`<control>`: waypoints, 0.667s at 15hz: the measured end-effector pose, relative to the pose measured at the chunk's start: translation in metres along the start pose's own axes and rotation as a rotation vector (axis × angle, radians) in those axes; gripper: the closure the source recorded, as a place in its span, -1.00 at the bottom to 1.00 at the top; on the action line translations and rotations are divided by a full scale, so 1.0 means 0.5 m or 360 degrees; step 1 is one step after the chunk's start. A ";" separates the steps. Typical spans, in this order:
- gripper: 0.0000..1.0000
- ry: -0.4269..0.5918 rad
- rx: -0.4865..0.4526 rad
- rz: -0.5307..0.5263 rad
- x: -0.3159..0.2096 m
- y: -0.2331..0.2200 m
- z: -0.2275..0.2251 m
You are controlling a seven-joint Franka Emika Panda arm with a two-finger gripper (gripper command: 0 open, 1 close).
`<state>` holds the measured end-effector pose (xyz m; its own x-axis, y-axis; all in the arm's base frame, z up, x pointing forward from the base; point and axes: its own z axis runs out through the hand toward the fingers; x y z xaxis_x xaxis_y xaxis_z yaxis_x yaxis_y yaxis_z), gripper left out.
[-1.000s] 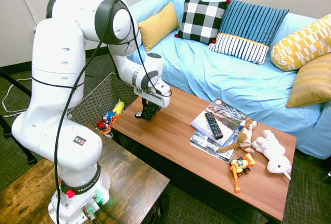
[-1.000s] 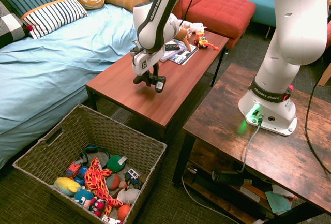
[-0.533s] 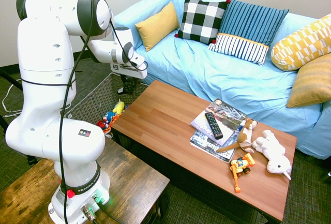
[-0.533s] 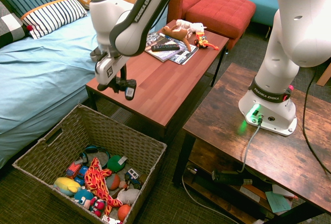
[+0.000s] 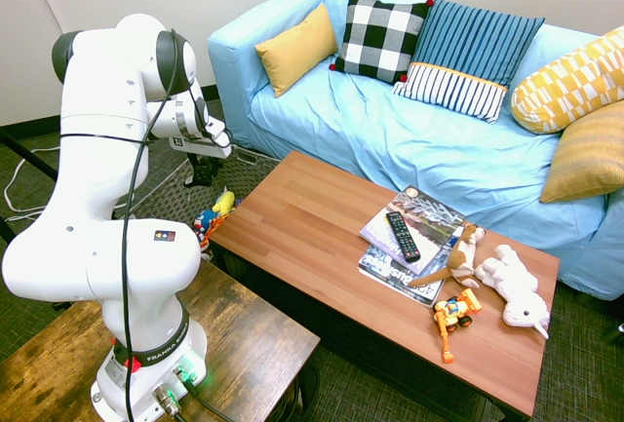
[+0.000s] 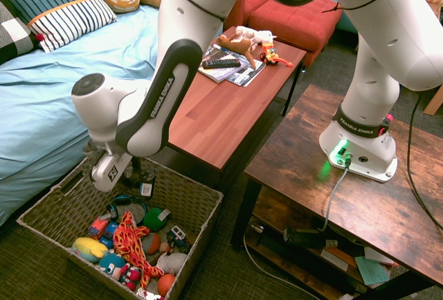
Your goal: Put the gamepad in the basket
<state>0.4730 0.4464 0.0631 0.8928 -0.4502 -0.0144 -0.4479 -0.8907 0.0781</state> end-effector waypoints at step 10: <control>-1.00 -0.0012 -0.0026 0.0003 0.000 -0.025 0.023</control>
